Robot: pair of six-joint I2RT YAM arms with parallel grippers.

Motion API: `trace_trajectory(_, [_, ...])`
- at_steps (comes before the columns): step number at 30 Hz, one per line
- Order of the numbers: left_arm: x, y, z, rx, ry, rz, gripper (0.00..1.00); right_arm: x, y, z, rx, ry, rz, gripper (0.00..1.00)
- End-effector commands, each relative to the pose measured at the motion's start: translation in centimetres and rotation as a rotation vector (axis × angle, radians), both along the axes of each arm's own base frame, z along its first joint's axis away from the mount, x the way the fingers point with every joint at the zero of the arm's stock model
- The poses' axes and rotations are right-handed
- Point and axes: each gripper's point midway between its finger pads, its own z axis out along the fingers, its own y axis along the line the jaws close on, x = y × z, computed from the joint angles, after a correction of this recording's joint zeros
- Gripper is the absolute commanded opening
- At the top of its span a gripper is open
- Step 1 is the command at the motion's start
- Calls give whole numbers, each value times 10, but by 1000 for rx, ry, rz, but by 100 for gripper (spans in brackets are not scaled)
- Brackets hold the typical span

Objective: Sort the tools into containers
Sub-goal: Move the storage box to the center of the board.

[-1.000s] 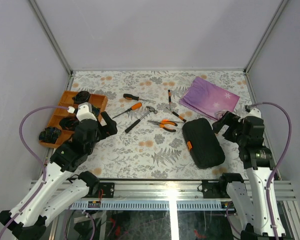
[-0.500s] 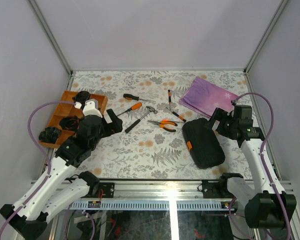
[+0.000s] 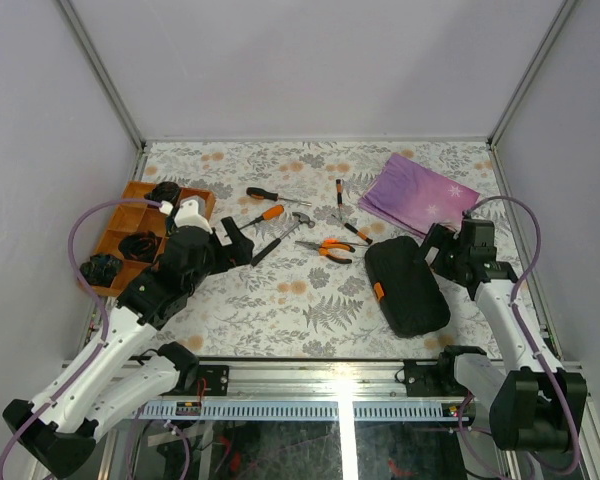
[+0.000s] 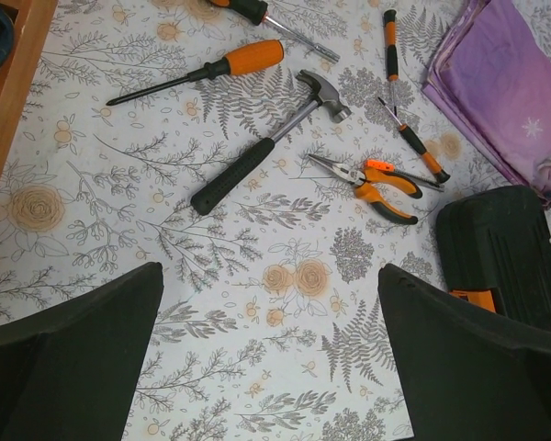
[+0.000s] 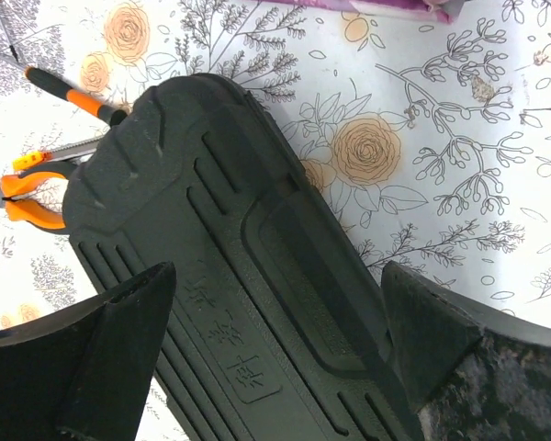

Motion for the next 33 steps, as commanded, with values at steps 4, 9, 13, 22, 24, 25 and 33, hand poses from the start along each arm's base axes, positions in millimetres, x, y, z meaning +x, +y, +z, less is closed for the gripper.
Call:
trace_trajectory(4, [6,-3,13,-63,-70,13,100,10,11,-12,51,-18,46,99])
trace_trajectory(9, [5,-4,9,-69,-58,10,100,2,24,-21,102,10,112,99])
trace_trajectory(13, [6,-5,4,-91,-48,29,100,-6,32,-29,134,39,158,100])
trace_trajectory(22, [7,-16,-1,-151,-35,6,100,-20,55,-31,241,46,233,96])
trace_trajectory(24, [7,-20,-6,-163,-22,4,100,-23,58,-29,245,43,239,96])
trace_trajectory(25, [7,-20,-8,-168,-15,5,100,-24,59,-29,244,42,244,96])
trace_trajectory(33, [6,-24,-24,-207,40,32,100,-37,78,-27,231,50,293,95])
